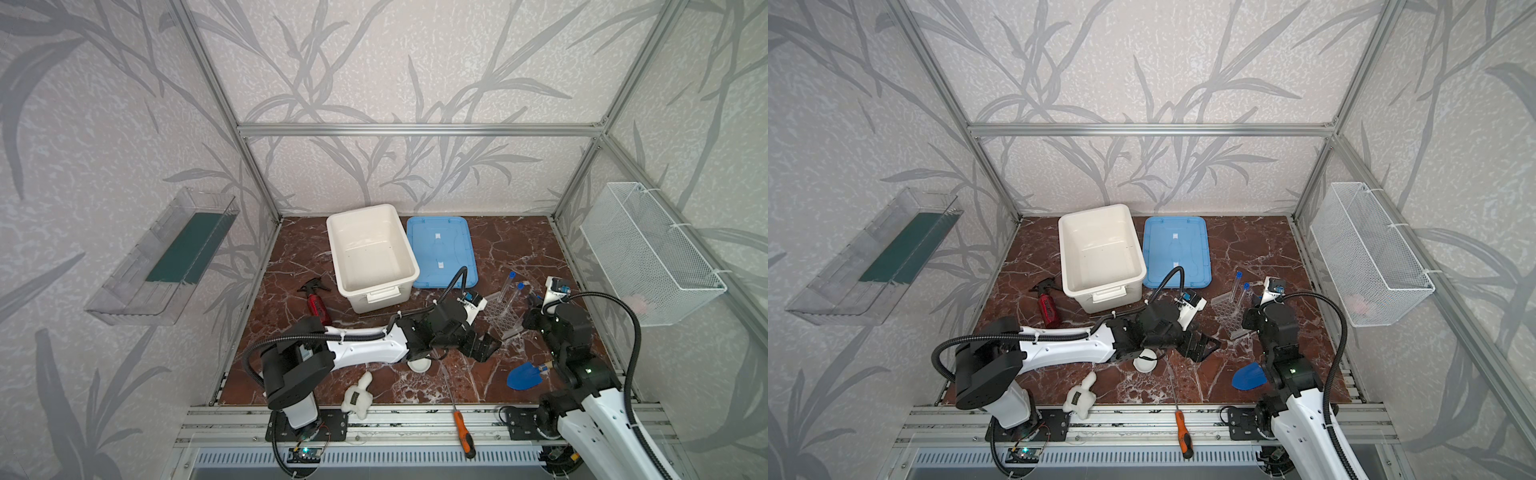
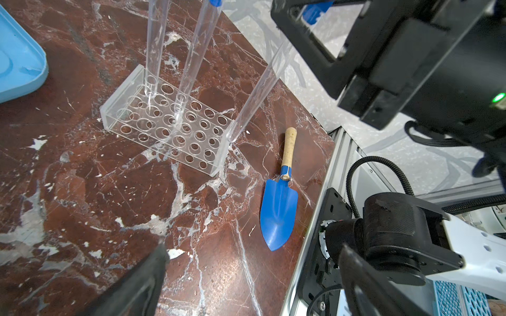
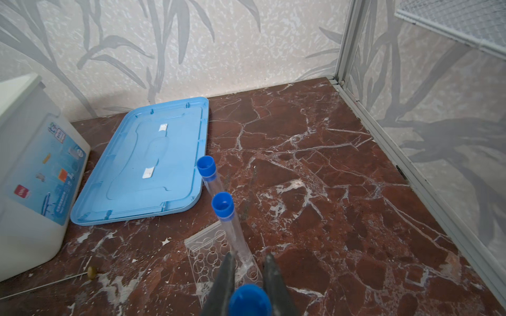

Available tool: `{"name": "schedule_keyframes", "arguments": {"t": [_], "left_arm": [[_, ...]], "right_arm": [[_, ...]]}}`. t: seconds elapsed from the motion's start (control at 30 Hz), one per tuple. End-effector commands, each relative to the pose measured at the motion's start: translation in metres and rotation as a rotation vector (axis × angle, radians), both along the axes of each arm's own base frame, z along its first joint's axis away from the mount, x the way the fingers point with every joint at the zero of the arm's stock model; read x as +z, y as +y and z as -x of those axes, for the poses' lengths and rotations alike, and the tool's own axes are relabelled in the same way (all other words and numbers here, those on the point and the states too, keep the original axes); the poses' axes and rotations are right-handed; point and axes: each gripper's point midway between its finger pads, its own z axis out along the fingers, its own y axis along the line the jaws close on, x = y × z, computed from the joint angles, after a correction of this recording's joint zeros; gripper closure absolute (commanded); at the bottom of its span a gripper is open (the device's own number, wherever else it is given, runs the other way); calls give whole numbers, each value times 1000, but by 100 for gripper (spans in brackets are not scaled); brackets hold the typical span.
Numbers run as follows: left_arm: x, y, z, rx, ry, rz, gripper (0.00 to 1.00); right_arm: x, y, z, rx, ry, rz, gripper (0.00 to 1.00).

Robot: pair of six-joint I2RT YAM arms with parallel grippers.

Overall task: Organize the chemistry lab equipment
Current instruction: 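Insert the tube upright into the acrylic rack with the right gripper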

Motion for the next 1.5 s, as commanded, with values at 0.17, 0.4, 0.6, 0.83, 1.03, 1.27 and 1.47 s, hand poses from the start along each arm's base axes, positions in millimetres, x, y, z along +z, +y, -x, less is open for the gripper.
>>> {"name": "schedule_keyframes", "arguments": {"t": [0.17, 0.4, 0.6, 0.83, 1.03, 1.27, 1.47], "left_arm": [[7, -9, -1, -10, 3, 19, 1], [3, -11, 0, -23, 7, 12, 1], [2, -11, 0, -26, 9, 11, 1], [-1, -10, 0, -22, 6, 4, 1], [-3, -8, 0, -19, 7, -1, 1], [2, -5, -2, -6, -7, 4, 1], [49, 6, -12, 7, -72, 16, 1]], "right_arm": [[19, -12, -22, -86, -132, 31, 84], [6, -13, -27, -92, -111, 39, 84], [-6, -12, -30, -86, -86, 47, 83], [-23, -8, -33, -64, -35, 73, 82], [-35, -7, -37, -46, 18, 110, 78], [-28, -11, -29, -75, 9, 81, 54], [12, -13, -12, -98, -85, -25, 1]]}}
